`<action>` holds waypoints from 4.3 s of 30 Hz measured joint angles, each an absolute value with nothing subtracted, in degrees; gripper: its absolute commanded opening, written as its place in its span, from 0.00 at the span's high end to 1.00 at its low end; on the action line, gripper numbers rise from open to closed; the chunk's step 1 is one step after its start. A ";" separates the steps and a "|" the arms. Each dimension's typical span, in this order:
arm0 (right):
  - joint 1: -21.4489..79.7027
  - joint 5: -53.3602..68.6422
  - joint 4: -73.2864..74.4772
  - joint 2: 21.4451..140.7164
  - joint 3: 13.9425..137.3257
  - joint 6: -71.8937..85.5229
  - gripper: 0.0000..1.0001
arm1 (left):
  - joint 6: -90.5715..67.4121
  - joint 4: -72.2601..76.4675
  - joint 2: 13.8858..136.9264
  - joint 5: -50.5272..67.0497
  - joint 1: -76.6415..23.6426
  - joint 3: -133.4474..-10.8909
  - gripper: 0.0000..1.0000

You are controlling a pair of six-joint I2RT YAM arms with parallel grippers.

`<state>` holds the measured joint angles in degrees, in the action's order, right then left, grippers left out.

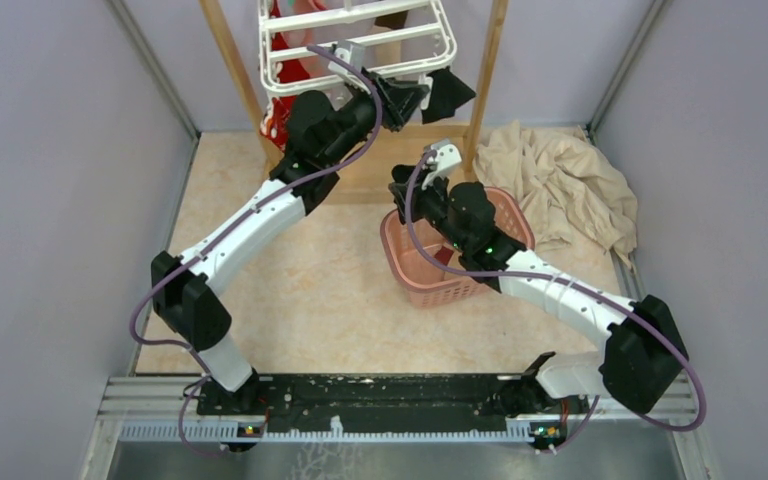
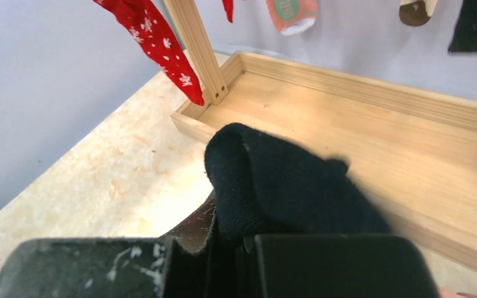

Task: Remove the socks clipped to the hanger
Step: Remove the sock from the hanger, then place the sock in the bin, then remove the sock from the hanger.

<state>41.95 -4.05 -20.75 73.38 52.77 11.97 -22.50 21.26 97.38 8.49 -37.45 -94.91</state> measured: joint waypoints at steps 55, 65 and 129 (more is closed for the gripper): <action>37.50 -6.79 -2.92 64.12 43.03 15.14 1.00 | -18.17 13.58 78.83 4.69 -32.12 -80.31 0.72; 37.04 -5.69 1.19 67.18 43.38 16.29 0.73 | -18.15 11.84 78.30 4.25 -31.73 -79.88 0.71; 11.18 20.23 -11.18 75.07 63.00 24.86 0.07 | -20.97 -20.62 55.94 2.74 -32.12 -73.10 0.01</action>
